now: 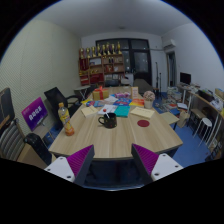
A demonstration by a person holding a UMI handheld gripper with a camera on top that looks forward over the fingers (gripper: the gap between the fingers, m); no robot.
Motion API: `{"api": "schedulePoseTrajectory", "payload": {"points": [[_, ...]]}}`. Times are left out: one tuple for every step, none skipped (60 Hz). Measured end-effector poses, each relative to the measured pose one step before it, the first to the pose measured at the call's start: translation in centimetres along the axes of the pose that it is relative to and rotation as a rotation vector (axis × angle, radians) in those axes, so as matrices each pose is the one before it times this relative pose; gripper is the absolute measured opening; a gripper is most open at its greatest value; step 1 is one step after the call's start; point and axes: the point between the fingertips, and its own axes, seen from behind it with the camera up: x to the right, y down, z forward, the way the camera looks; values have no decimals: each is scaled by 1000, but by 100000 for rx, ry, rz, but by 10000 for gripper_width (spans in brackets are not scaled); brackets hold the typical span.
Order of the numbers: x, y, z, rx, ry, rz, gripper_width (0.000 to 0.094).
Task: Pour water
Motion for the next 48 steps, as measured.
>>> {"api": "schedulePoseTrajectory", "payload": {"points": [[1636, -38, 661, 629, -316, -140, 826], [-1689, -167, -500, 247, 30, 73, 825], [-2, -29, 113, 379, -154, -96, 822], [7, 44, 133, 251, -110, -251, 825], [86, 132, 175, -1, 29, -366, 824], [66, 184, 191, -211, 52, -400, 820], [349, -46, 372, -304, -81, -379, 822], [-279, 336, 48, -99, 121, -468, 822], [-248, 137, 168, -141, -25, -473, 820], [-259, 91, 164, -2, -164, -449, 822], [-241, -115, 354, -64, -388, -386, 823], [-413, 67, 235, 33, -410, -380, 820], [-463, 54, 282, 65, -464, -348, 823], [-496, 17, 302, 126, -549, -339, 823], [-524, 8, 344, 247, -563, -335, 819], [2, -43, 166, 305, -878, -342, 823], [-700, -17, 525, 488, -492, -338, 823], [-1178, -41, 780, 571, -189, -408, 822], [-699, -35, 635, 477, -500, -392, 823], [-713, -26, 672, 507, -507, -357, 824], [-727, -41, 698, 584, -545, -356, 823], [141, 74, 576, 622, -988, -462, 824], [-817, 8, 826, 461, -543, -346, 825], [-1479, 22, 630, 238, -351, -332, 822], [-1258, 68, 1222, 77, -496, -352, 825], [-862, 145, 946, -4, -591, -389, 822], [-872, 98, 988, -11, -532, -453, 823], [-475, 100, 699, 224, -622, -530, 822], [-861, -8, 1038, 336, -345, -490, 824], [-822, 16, 1072, 390, -209, -455, 820], [-1228, 105, 981, 309, -65, -432, 822], [-1116, -116, 1487, 354, -150, -316, 824], [-868, -89, 1123, 512, -272, -384, 822], [-825, -180, 1140, 670, -244, -524, 822], [-826, -173, 1104, 788, -236, -594, 825], [-784, -177, 1096, 920, -139, -647, 823], [-725, -197, 1089, 929, -37, -506, 820], [-524, 47, 385, 771, -165, -419, 817], [-550, -220, 1541, 505, 125, -189, 804], [-579, -205, 1025, 509, 78, -199, 802], [-595, -166, 1055, 507, -62, -54, 804], [-574, -155, 1044, 471, -87, 20, 805], [-488, -180, 1024, 552, -1, 113, 804], [-449, -104, 535, 580, 237, 120, 805], [-309, -164, 1396, 414, 297, 313, 803], [-690, 79, 622, 333, 477, 124, 805], [362, -75, 619, 194, 71, 156, 804], [-124, -65, 773, 146, 601, 36, 803]]}}
